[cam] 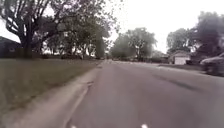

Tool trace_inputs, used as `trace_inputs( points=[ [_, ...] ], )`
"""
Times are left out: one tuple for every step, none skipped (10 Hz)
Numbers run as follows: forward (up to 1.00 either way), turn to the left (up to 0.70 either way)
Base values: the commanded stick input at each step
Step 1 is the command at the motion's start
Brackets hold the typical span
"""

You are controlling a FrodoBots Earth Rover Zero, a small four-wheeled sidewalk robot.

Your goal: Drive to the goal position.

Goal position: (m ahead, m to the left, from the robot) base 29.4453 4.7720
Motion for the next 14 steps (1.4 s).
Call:
trace_inputs(
  points=[
    [1.00,0.02],
    [1.00,0.27],
    [1.00,0.40],
    [1.00,0.40],
    [1.00,0.40],
    [1.00,0.09],
    [1.00,0.02],
    [1.00,0.02],
    [1.00,0.01],
    [1.00,0.00],
    [1.00,0.01],
    [1.00,0.01],
    [1.00,0.00],
    [1.00,0.00]
  ],
)
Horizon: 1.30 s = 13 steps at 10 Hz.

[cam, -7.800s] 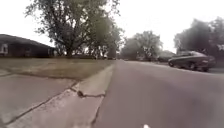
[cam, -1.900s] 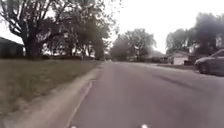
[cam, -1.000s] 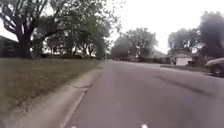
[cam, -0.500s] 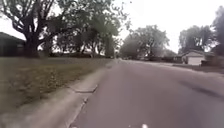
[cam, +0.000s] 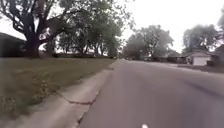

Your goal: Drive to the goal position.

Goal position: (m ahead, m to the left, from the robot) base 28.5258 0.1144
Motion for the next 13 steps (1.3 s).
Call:
trace_inputs(
  points=[
    [1.00,0.00],
    [1.00,0.00],
    [1.00,0.00],
    [1.00,0.00],
    [1.00,0.00],
    [1.00,-0.25],
    [1.00,-0.34],
    [1.00,-0.27],
    [1.00,0.00],
    [1.00,0.00],
    [1.00,-0.12],
    [1.00,-0.40],
    [1.00,-0.34]
  ],
)
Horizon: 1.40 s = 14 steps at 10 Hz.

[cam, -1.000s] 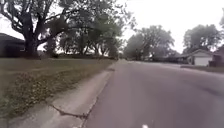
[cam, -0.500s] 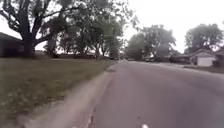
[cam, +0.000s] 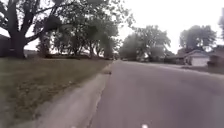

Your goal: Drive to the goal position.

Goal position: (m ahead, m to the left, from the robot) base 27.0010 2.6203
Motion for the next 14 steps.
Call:
trace_inputs(
  points=[
    [1.00,-0.11],
    [1.00,0.00],
    [1.00,0.00],
    [1.00,0.00],
    [1.00,-0.14],
    [1.00,-0.24],
    [1.00,-0.30],
    [1.00,-0.40],
    [1.00,-0.40],
    [1.00,-0.30],
    [1.00,-0.08],
    [1.00,0.00],
    [1.00,0.00],
    [1.00,0.00]
  ],
)
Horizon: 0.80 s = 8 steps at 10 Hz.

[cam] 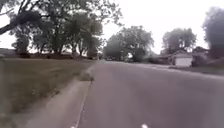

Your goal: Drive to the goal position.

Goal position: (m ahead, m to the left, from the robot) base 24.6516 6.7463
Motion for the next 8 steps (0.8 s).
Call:
trace_inputs(
  points=[
    [1.00,0.00],
    [1.00,0.00],
    [1.00,0.00],
    [1.00,-0.12],
    [1.00,-0.03],
    [1.00,-0.02],
    [1.00,-0.01],
    [1.00,0.00]
  ],
)
